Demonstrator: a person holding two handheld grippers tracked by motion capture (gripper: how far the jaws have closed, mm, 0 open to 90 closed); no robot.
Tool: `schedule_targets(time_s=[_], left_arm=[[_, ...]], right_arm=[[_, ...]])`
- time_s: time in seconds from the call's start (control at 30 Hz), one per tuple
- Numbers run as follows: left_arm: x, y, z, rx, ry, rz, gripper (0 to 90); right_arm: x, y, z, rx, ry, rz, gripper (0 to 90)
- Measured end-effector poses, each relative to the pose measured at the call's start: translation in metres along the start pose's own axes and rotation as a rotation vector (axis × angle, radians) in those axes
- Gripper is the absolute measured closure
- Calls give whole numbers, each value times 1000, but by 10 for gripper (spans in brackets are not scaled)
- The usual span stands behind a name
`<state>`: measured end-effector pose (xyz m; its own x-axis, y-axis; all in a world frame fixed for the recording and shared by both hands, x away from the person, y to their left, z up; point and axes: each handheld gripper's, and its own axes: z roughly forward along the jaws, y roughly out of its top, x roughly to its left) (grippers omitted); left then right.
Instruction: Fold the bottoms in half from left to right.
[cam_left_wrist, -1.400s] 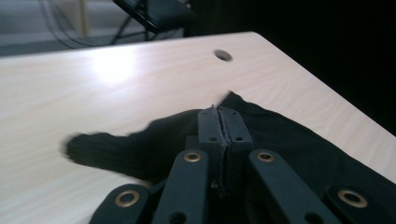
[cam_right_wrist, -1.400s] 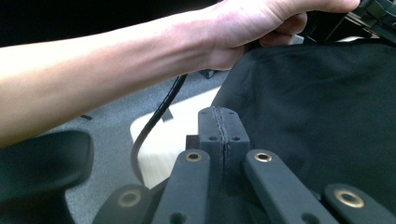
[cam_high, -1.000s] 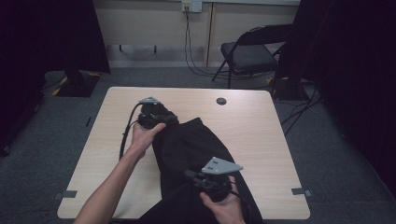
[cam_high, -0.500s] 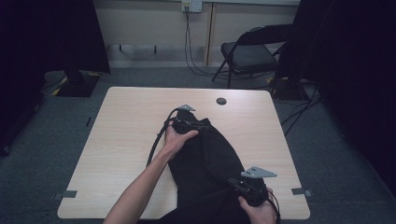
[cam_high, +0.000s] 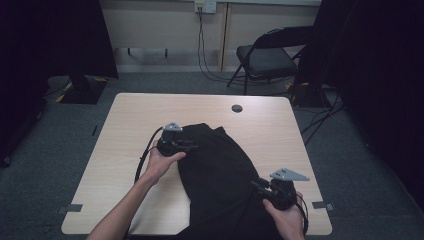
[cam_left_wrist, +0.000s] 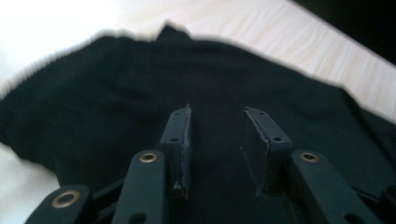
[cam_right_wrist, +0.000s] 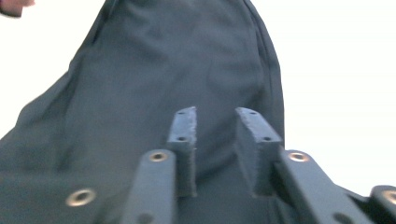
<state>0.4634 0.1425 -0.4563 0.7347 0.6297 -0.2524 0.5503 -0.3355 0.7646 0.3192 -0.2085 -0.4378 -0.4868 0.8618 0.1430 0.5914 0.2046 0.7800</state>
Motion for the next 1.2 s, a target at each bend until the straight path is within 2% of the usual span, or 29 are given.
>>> schedule_targets(time_s=[0.03,0.07,0.13,0.17,0.2,0.23,0.27,0.3,0.33,0.37,0.4,0.43,0.47,0.5,0.53,0.57,0.6,0.63,0.67,0.8,0.83,0.9,0.93,0.97,1.1,1.13,1.17,1.2], left_arm=[[-1,-3,3,13,7,1,628],[-2,-5,6,12,3,-4,623],[-6,-10,13,27,-1,9,611],[-6,-10,13,27,-1,9,612],[-7,-13,16,35,4,18,612],[-8,-14,19,48,11,25,611],[-8,-16,22,67,24,42,611],[-9,-18,25,92,38,63,612],[-8,-22,28,109,52,70,611],[-8,-22,28,109,52,70,610],[-3,-25,29,90,36,33,609],[-3,-25,29,90,36,33,610],[-2,-26,29,83,30,21,610],[-2,-26,28,86,34,30,610],[-2,-25,28,93,41,45,610],[-2,-25,28,93,41,45,610],[-2,-25,29,87,42,33,610],[-2,-25,29,82,42,22,605],[-2,-25,28,82,46,22,570],[-2,-24,26,72,43,18,551],[-2,-24,26,81,52,25,547],[-1,-25,26,87,59,19,548],[-1,-25,26,87,59,19,551],[-1,-26,27,81,61,23,552],[-1,-26,27,87,63,37,552],[-1,-26,27,83,56,24,552],[-1,-26,27,83,56,24,552],[0,-26,28,80,39,17,552]], right_arm=[[-1,6,9,-15,-5,-13,582],[-3,19,31,0,-43,-79,556],[-9,30,54,16,-13,-63,548],[-9,30,54,16,-13,-63,548],[-11,34,61,22,-15,-69,549],[-14,41,82,51,-58,-112,550],[-14,41,82,51,-58,-112,550],[-17,43,90,62,-47,-102,553],[-21,43,103,87,-91,-116,563],[-21,43,103,87,-91,-116,563],[-25,39,113,119,-101,-116,572],[-26,37,115,129,-147,-135,572],[-28,35,116,125,-133,-125,597],[-29,34,117,120,-93,-106,622],[-28,33,117,117,-90,-118,646],[-27,32,118,119,-87,-134,710],[-27,32,118,119,-87,-134,710],[-24,32,118,120,-77,-154,764],[-19,33,115,106,-82,-169,869],[-12,37,105,73,-51,-157,881],[1,40,91,51,-28,-192,884],[10,42,78,33,-15,-212,884],[10,42,78,33,-15,-212,884],[16,41,65,13,13,-211,884],[20,32,53,34,6,-237,885],[19,22,51,78,2,-234,885],[19,22,51,78,2,-234,885],[18,18,52,89,2,-241,885]])
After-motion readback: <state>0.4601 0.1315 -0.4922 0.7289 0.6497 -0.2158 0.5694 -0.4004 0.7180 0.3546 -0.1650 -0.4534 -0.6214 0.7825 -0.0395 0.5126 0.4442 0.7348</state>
